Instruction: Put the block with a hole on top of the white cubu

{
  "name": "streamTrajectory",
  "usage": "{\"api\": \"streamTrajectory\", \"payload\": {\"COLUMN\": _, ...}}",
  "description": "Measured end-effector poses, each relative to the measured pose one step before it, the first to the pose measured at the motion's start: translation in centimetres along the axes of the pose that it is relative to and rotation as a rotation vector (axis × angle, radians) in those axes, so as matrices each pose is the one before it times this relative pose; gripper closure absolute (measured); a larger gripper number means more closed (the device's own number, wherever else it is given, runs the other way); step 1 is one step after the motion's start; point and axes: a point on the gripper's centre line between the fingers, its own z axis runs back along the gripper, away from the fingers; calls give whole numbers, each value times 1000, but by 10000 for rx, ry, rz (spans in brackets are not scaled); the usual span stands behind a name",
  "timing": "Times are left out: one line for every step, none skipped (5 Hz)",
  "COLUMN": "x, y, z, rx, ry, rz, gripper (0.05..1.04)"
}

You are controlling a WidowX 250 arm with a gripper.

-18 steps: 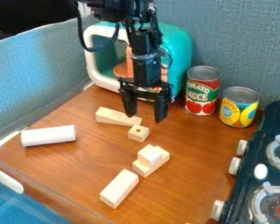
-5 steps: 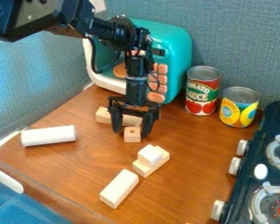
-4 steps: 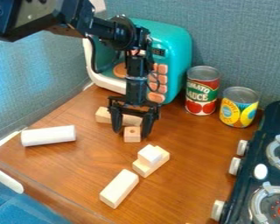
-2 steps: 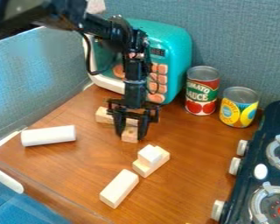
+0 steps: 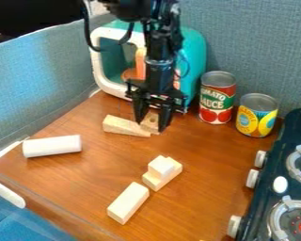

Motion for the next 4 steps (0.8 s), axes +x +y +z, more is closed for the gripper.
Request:
{"api": "streamTrajectory", "payload": {"x": -200, "y": -893, "z": 1309, "rx": -243, "ry": -438, "rz": -573, "gripper": 500}}
{"api": "streamTrajectory", "payload": {"x": -636, "y": -1414, "z": 45, "rx": -150, "ry": 516, "rz": -1327, "gripper": 500}}
{"api": "streamTrajectory", "payload": {"x": -1776, "y": -779, "z": -986, "rx": -232, "ry": 923, "rz": -766, "gripper": 500}}
{"api": "streamTrajectory", "payload": {"x": -947, "y": -691, "z": -1056, "rx": -36, "ry": 428, "rz": -239, "gripper": 500}}
